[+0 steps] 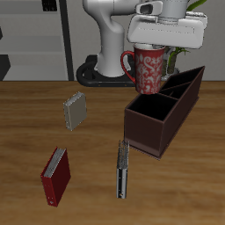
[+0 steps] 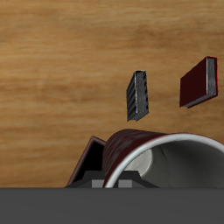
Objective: Place the red mug into the left desk caddy's left compartment
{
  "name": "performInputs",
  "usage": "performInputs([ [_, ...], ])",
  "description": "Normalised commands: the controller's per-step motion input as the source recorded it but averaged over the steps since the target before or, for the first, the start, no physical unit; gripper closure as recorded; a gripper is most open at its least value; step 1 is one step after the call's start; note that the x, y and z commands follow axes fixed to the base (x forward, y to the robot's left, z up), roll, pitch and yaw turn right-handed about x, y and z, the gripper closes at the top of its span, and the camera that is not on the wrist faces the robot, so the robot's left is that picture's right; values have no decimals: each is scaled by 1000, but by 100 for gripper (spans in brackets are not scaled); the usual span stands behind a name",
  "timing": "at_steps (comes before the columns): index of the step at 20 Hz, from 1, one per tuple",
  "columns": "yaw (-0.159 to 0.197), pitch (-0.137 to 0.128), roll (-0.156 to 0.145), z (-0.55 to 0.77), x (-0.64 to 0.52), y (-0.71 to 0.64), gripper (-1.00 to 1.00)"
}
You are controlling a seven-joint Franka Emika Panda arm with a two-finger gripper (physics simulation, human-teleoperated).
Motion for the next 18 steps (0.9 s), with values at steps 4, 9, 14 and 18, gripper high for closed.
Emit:
performInputs([
  [4, -64, -14, 39, 248, -679, -125, 100],
  [9, -75, -24, 25, 178, -523, -170, 100],
  [14, -65, -18, 9, 37, -366, -111, 100],
  [18, -37, 9, 1, -111, -253, -111, 100],
])
